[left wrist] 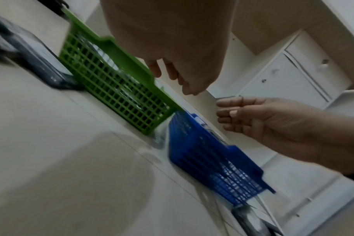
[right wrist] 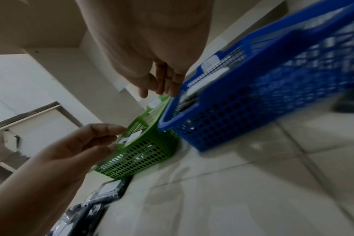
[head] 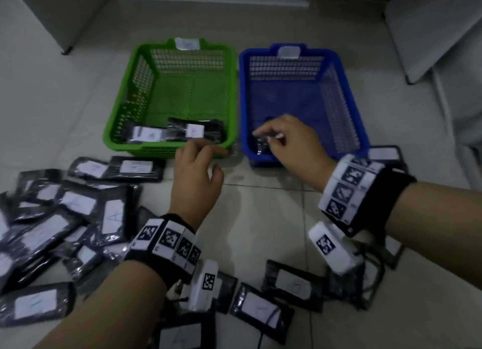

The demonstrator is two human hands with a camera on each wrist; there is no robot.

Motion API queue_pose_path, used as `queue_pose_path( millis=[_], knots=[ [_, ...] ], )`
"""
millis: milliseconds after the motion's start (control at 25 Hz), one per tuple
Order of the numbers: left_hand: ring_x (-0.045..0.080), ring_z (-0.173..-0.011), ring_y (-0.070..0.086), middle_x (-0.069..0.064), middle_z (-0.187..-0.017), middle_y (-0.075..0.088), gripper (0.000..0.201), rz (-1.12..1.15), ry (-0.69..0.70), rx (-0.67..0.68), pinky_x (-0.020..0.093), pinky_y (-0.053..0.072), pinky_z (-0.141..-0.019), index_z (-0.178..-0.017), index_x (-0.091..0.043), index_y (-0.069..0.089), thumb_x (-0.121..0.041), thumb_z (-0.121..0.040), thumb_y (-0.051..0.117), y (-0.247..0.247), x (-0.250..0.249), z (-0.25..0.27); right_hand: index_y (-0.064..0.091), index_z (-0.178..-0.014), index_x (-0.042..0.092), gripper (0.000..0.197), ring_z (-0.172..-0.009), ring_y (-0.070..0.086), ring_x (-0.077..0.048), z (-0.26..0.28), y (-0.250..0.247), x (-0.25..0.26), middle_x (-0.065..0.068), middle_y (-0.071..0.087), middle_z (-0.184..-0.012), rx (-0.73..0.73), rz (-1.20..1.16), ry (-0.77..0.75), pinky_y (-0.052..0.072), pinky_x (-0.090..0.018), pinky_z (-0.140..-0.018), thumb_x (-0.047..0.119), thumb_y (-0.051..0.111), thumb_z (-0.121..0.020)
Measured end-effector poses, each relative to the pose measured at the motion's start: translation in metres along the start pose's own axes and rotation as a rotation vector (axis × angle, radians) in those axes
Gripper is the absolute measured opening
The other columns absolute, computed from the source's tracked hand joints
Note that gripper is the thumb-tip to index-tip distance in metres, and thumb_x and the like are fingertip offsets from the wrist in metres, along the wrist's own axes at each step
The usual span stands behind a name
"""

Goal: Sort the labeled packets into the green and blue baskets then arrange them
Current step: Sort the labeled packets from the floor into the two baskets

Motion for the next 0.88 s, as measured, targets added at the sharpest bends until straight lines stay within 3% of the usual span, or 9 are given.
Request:
queue_pose_path(
  millis=[80,160,240,320,400,520,600,720,880],
  knots=[
    [0.024,-0.101,0.046,0.004,-0.108,0.054,0.026,0.065,0.056,0.064,0.019,0.029,-0.084,-0.101,-0.017,0.064,-0.004,-0.079,0.058,0.026,-0.033,0.002,0.071,-0.100,0.013,0.028,-0.089,0.058,-0.015,0.045,-0.034,-0.039,0.001,0.056,-0.095,-0.114,0.003,0.055,0.040,-0.014,-0.081,-0.003,0.057,-0.082],
    [0.022,-0.100,0.048,0.003,-0.106,0.055,0.025,0.137,0.125,0.148,0.020,0.031,-0.084,-0.101,-0.017,0.064,-0.005,-0.080,0.056,0.056,-0.067,0.004,0.070,-0.097,0.015,0.028,-0.085,0.060,-0.023,0.090,-0.065,-0.084,-0.007,0.060,-0.092,-0.205,0.032,0.129,0.046,-0.024,-0.081,0.000,0.058,-0.077],
    [0.022,-0.100,0.050,0.003,-0.105,0.056,0.024,0.193,0.210,0.264,0.021,0.034,-0.086,-0.102,-0.016,0.064,-0.009,-0.082,0.054,0.093,-0.104,0.010,0.067,-0.101,0.016,0.029,-0.084,0.058,-0.027,0.131,-0.095,-0.137,-0.014,0.059,-0.095,-0.271,0.096,0.303,0.049,-0.037,-0.083,0.006,0.059,-0.075],
    [0.020,-0.102,0.051,0.001,-0.106,0.056,0.023,0.192,0.252,0.416,0.023,0.038,-0.086,-0.105,-0.017,0.063,-0.011,-0.085,0.054,0.133,-0.131,0.017,0.064,-0.110,0.018,0.036,-0.094,0.056,-0.033,0.161,-0.117,-0.186,-0.017,0.055,-0.101,-0.276,0.214,0.524,0.047,-0.039,-0.089,0.010,0.066,-0.075],
    [0.020,-0.106,0.050,0.000,-0.111,0.055,0.028,0.131,0.261,0.544,0.027,0.040,-0.087,-0.113,-0.019,0.059,-0.013,-0.085,0.055,0.174,-0.148,0.025,0.060,-0.118,0.022,0.048,-0.106,0.052,-0.037,0.178,-0.130,-0.218,-0.018,0.055,-0.109,-0.221,0.299,0.638,0.042,-0.040,-0.096,0.021,0.073,-0.071],
    [0.027,-0.113,0.050,0.007,-0.126,0.050,0.044,0.015,0.196,0.621,0.036,0.045,-0.091,-0.128,-0.016,0.050,-0.019,-0.084,0.055,0.222,-0.160,0.032,0.059,-0.123,0.019,0.053,-0.113,0.049,-0.032,0.183,-0.128,-0.240,-0.014,0.055,-0.115,-0.093,0.311,0.607,0.029,-0.033,-0.101,0.030,0.075,-0.074],
    [0.031,-0.118,0.045,0.011,-0.132,0.045,0.050,-0.063,0.126,0.587,0.039,0.041,-0.095,-0.133,-0.013,0.045,-0.026,-0.087,0.055,0.239,-0.161,0.034,0.057,-0.126,0.018,0.058,-0.115,0.047,-0.031,0.179,-0.117,-0.239,-0.012,0.055,-0.118,-0.032,0.294,0.537,0.029,-0.032,-0.101,0.035,0.076,-0.074],
    [0.033,-0.121,0.041,0.013,-0.133,0.045,0.053,-0.159,0.067,0.499,0.041,0.034,-0.099,-0.132,-0.012,0.045,-0.034,-0.086,0.058,0.248,-0.161,0.030,0.046,-0.137,0.021,0.075,-0.123,0.038,-0.028,0.170,-0.098,-0.243,-0.008,0.050,-0.127,0.045,0.271,0.502,0.029,-0.031,-0.101,0.046,0.075,-0.072],
    [0.036,-0.115,0.042,0.012,-0.129,0.047,0.061,-0.250,0.005,0.516,0.045,0.039,-0.098,-0.129,-0.018,0.044,-0.037,-0.075,0.068,0.254,-0.154,0.020,0.032,-0.145,0.022,0.091,-0.124,0.031,-0.025,0.158,-0.079,-0.242,-0.005,0.048,-0.131,0.156,0.305,0.461,0.025,-0.025,-0.097,0.049,0.076,-0.069]
  ],
)
Point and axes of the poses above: each hand's wrist, its own z-axis away from the middle knuckle, its own y-axis out of the palm, x = y × z, the point moved 9 cm from there along -z, towards the middle knuckle
